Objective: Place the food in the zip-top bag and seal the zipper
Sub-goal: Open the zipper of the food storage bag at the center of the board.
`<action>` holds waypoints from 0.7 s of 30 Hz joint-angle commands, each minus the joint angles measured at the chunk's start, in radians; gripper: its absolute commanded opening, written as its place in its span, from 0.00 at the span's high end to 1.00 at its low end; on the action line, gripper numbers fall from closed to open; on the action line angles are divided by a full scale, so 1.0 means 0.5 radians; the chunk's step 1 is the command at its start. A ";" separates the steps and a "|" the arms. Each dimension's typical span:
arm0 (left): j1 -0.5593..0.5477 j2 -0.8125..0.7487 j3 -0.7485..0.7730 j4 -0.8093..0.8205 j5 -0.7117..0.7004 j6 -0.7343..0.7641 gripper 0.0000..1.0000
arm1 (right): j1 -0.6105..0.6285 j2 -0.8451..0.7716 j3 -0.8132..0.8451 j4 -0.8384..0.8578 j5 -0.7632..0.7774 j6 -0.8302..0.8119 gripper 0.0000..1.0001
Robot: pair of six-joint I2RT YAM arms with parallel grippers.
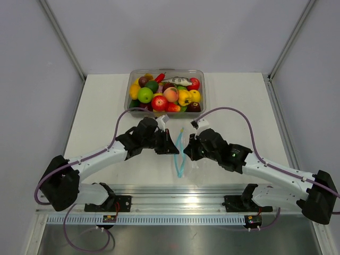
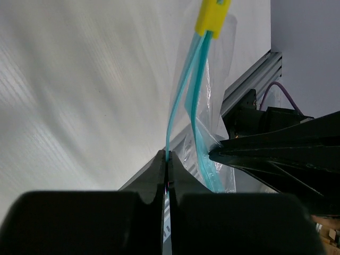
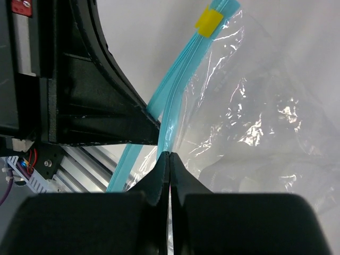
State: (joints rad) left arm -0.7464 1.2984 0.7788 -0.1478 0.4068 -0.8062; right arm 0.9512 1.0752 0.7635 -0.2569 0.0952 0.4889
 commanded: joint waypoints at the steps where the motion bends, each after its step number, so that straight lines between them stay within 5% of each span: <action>1: -0.014 -0.013 0.035 0.060 -0.074 0.005 1.00 | 0.027 -0.027 0.093 -0.176 0.088 0.093 1.00; 4: -0.014 -0.142 -0.008 0.023 -0.166 0.005 1.00 | 0.027 -0.024 0.182 -0.378 0.199 0.160 0.97; 10: -0.014 -0.342 -0.042 -0.054 -0.341 -0.017 1.00 | 0.110 -0.018 0.381 -0.624 0.368 0.240 0.66; 17: -0.014 -0.391 -0.051 -0.094 -0.436 -0.060 1.00 | 0.521 0.475 0.908 -0.928 0.934 0.393 0.45; 21: -0.014 -0.415 -0.051 -0.146 -0.458 -0.060 1.00 | 0.635 0.681 1.074 -1.115 1.162 0.565 0.49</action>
State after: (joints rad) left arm -0.7506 1.1252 0.7586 -0.2192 0.2195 -0.8268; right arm 1.2465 1.3685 1.2415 -0.7021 0.5014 0.6827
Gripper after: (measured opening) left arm 0.009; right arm 0.522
